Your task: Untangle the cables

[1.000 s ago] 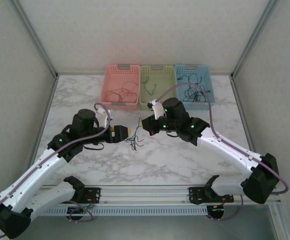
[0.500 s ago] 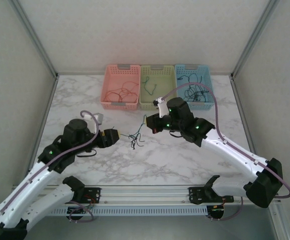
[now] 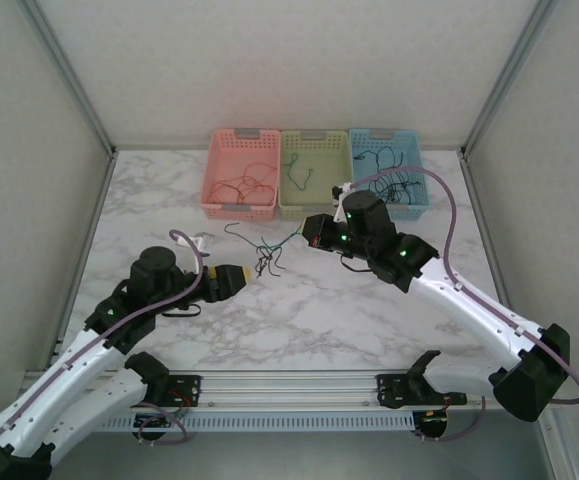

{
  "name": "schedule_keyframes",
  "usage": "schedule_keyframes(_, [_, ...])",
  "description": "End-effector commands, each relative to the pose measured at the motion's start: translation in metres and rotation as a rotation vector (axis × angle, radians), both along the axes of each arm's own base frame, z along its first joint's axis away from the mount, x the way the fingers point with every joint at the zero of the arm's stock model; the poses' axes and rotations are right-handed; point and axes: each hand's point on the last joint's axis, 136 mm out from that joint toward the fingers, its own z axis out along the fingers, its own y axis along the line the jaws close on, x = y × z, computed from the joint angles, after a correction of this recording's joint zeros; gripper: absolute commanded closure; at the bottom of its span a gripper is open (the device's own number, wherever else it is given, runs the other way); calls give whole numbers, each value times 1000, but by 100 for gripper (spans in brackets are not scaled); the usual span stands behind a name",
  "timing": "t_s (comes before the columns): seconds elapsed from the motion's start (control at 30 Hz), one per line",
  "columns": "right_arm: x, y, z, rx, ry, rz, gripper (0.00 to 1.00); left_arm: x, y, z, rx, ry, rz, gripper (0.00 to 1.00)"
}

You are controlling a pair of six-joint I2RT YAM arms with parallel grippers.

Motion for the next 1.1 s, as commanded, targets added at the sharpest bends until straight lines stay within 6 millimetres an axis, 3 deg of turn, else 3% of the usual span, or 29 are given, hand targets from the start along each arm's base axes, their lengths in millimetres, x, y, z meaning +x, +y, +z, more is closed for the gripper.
schedule_keyframes(0.0, [12, 1, 42, 149, -9, -90, 100, 3, -10, 9, -29, -43, -30, 32])
schedule_keyframes(0.07, [14, 1, 41, 151, 29, -114, 100, 7, -12, 8, -8, -51, -40, 45])
schedule_keyframes(0.1, [14, 1, 40, 150, 45, -121, 100, 10, -13, 6, 12, -55, -37, 46])
schedule_keyframes(0.43, [18, 5, 30, 160, 89, -143, 100, 35, -27, -15, 207, -66, -30, 32])
schedule_keyframes(0.7, [19, 6, 28, 142, 103, -137, 100, 46, -24, -30, 306, -77, -11, 34])
schedule_keyframes(1.07, [18, 10, 24, 143, 117, -126, 100, 57, -25, -31, 356, -105, 20, 39])
